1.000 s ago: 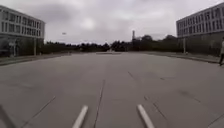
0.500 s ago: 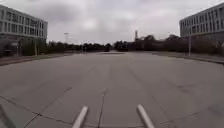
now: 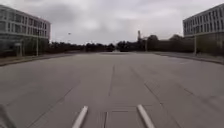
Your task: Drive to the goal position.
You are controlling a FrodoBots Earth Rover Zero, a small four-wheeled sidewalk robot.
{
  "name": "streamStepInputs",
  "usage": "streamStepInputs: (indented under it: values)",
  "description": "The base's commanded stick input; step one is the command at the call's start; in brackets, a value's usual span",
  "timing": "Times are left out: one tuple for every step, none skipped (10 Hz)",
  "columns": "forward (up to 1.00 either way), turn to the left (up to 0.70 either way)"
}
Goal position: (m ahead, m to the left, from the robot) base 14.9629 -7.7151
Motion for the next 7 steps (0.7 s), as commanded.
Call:
streamStepInputs:
  values:
    - [1.00, 0.00]
    - [1.00, 0.00]
    - [1.00, 0.00]
    - [1.00, 0.00]
    - [1.00, 0.00]
    - [1.00, 0.00]
    - [1.00, 0.00]
